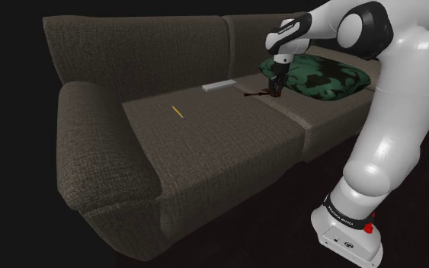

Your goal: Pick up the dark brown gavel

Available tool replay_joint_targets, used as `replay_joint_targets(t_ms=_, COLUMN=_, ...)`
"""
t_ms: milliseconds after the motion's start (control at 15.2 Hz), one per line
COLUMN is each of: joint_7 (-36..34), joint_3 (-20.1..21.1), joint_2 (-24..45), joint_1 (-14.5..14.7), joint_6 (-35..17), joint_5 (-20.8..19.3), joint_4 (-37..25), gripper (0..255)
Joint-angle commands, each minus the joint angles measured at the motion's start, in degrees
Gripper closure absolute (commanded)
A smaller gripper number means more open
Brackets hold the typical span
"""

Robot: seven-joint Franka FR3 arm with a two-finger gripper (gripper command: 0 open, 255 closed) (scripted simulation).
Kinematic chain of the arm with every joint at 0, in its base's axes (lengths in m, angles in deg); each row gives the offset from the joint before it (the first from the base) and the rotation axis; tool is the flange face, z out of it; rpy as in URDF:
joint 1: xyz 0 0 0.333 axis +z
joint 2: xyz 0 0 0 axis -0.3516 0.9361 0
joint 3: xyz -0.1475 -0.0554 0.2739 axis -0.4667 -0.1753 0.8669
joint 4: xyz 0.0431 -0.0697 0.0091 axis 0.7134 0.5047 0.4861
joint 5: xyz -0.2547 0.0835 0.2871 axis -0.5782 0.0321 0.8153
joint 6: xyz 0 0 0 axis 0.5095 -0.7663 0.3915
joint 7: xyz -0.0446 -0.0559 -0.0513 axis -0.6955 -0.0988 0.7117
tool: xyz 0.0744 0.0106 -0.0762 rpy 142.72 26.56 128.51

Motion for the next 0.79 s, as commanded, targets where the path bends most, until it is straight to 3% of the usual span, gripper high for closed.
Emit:
replay_joint_targets(t_ms=0, joint_7=-0.16, joint_3=-0.07, joint_2=-0.39, joint_1=0.04, joint_6=1.13, joint_5=-0.24, joint_4=-0.74, gripper=255)
replay_joint_targets(t_ms=726, joint_7=-0.87, joint_3=-0.37, joint_2=-2.4, joint_1=0.17, joint_6=9.02, joint_5=-1.37, joint_4=-6.83, gripper=255)
